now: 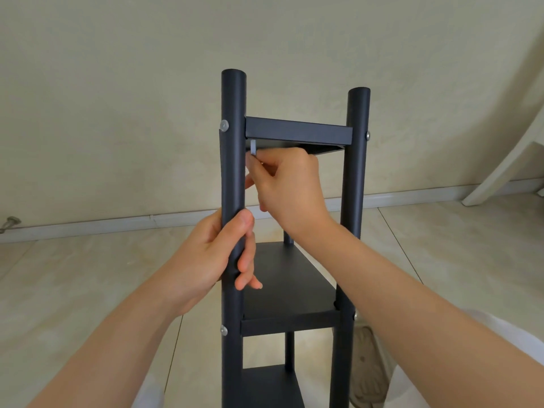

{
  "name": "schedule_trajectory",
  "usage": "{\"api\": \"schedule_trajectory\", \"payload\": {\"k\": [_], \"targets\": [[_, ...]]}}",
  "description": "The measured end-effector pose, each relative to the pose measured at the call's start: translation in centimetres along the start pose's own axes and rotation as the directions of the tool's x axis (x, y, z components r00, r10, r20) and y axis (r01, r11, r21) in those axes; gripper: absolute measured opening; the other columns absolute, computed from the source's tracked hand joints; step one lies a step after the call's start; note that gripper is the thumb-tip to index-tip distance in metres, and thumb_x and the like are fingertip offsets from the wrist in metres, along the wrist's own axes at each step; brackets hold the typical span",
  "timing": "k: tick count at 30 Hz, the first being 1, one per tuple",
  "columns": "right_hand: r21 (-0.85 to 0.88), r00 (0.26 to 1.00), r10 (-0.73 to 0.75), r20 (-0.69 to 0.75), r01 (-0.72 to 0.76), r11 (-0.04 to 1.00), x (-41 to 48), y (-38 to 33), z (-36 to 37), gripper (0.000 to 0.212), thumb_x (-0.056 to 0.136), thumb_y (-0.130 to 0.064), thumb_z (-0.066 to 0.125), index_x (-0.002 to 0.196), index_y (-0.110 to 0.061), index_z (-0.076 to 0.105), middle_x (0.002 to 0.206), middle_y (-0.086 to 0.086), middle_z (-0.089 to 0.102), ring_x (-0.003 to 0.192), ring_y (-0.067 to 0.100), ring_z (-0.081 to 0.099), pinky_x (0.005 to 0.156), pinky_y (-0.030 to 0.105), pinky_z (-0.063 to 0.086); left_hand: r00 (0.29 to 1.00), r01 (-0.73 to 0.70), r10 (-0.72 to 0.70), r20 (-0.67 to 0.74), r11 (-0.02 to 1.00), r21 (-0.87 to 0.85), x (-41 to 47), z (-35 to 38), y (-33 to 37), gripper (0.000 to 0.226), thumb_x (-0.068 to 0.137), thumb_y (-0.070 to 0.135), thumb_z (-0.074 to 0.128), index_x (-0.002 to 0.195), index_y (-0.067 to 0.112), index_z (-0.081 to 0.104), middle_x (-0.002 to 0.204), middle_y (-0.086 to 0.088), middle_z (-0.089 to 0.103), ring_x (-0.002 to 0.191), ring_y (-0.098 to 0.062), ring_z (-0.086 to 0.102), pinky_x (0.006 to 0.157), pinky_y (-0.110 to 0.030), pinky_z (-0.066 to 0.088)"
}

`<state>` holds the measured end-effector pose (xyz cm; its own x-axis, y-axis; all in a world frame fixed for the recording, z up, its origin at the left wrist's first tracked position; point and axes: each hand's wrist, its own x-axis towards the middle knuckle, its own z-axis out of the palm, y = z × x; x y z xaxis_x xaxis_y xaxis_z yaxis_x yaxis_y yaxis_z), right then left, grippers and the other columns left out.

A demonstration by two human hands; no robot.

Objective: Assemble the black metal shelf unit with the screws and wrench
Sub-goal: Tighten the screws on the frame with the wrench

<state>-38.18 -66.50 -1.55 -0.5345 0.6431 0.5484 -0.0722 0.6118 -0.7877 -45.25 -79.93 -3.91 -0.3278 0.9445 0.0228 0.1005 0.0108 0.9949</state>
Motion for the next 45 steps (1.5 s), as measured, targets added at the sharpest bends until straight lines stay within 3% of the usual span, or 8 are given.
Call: {"api": "schedule_trajectory", "payload": {"k": [8,14,19,22,26,36,41,45], "targets": [[-0.093,0.942,-0.288,-0.174,0.275,0.957,0.1,1.4,2.1,0.036,0.091,0.001,0.064,0.056,-0.002,0.054,0.057,-0.032,0.018,0.049,-0.014,0.047,0.05,0.002,0.026,1.0,0.002,-0.002,0.029,1.0,0.017,0.0,-0.2,-0.1,0.053,0.086,0.062,0.051,0.071,0.011,0.049,0.054,-0.01,0.044,0.041,-0.017,0.047,0.062,-0.04,0.059],[-0.051,0.956,-0.202,-0.215,0.196,0.979,0.4,1.8,2.4,0.031,0.095,-0.004,0.061,0.063,-0.003,0.062,0.053,-0.032,0.032,0.037,-0.005,0.042,0.051,0.003,0.032,0.999,0.01,-0.009,0.033,1.0,-0.014,0.1,-0.1,0.2,0.042,0.085,0.059,0.053,0.073,0.019,0.055,0.054,-0.003,0.046,0.04,-0.015,0.045,0.06,-0.038,0.059],[-0.022,0.993,-0.072,-0.093,0.07,0.997,0.4,1.4,1.4,0.038,0.099,-0.012,0.055,0.061,-0.009,0.054,0.06,-0.002,0.067,0.046,-0.001,0.054,0.056,0.012,0.041,1.0,0.014,-0.014,-0.001,1.0,-0.012,0.1,-0.2,0.3,0.038,0.087,0.057,0.053,0.075,0.02,0.055,0.055,-0.004,0.046,0.04,-0.016,0.044,0.06,-0.038,0.058],[-0.033,1.0,0.006,-0.003,-0.006,0.999,0.3,0.9,0.8,0.039,0.098,-0.017,0.054,0.064,0.001,0.06,0.053,0.007,0.06,0.048,0.012,0.053,0.062,0.032,0.049,1.0,0.018,-0.018,-0.016,1.0,0.0,0.2,-0.2,0.2,0.037,0.093,0.052,0.05,0.076,0.019,0.054,0.055,-0.004,0.047,0.04,-0.016,0.045,0.06,-0.038,0.059],[-0.033,0.999,0.046,0.005,-0.046,0.998,0.2,-0.1,-0.1,0.036,0.096,-0.016,0.056,0.065,0.001,0.064,0.043,-0.005,0.041,0.044,0.01,0.038,0.048,0.018,0.031,1.0,0.014,-0.014,-0.016,1.0,-0.005,0.2,-0.2,0.1,0.039,0.092,0.053,0.05,0.08,0.015,0.051,0.056,-0.004,0.047,0.041,-0.017,0.045,0.06,-0.039,0.059],[-0.078,0.999,0.053,0.009,-0.052,0.996,0.1,-1.4,-1.1,0.036,0.097,-0.014,0.055,0.074,0.012,0.065,0.058,0.026,0.053,0.047,0.012,0.029,0.048,0.021,0.028,1.0,0.012,-0.012,-0.022,1.0,-0.002,0.1,0.0,0.0,0.038,0.095,0.048,0.047,0.078,0.014,0.051,0.056,-0.006,0.047,0.041,-0.017,0.045,0.06,-0.038,0.059],[-0.09,0.999,0.031,-0.016,-0.032,0.995,0.3,-1.2,-0.9,0.037,0.097,-0.014,0.055,0.072,0.01,0.066,0.055,0.023,0.053,0.045,0.016,0.032,0.049,0.021,0.033,1.0,0.012,-0.012,-0.025,1.0,0.007,0.1,-0.1,0.1,0.042,0.094,0.049,0.047,0.079,0.01,0.049,0.055,-0.007,0.046,0.041,-0.016,0.046,0.06,-0.038,0.059],[-0.073,0.999,0.003,-0.032,-0.005,0.997,0.0,-0.7,-0.3,0.036,0.099,-0.015,0.055,0.072,0.005,0.068,0.057,0.011,0.065,0.05,0.017,0.056,0.059,0.026,0.047,1.0,0.009,-0.009,-0.024,1.0,0.009,0.1,0.0,0.1,0.039,0.095,0.048,0.046,0.079,0.012,0.05,0.056,-0.007,0.047,0.041,-0.016,0.046,0.06,-0.037,0.059]]}}
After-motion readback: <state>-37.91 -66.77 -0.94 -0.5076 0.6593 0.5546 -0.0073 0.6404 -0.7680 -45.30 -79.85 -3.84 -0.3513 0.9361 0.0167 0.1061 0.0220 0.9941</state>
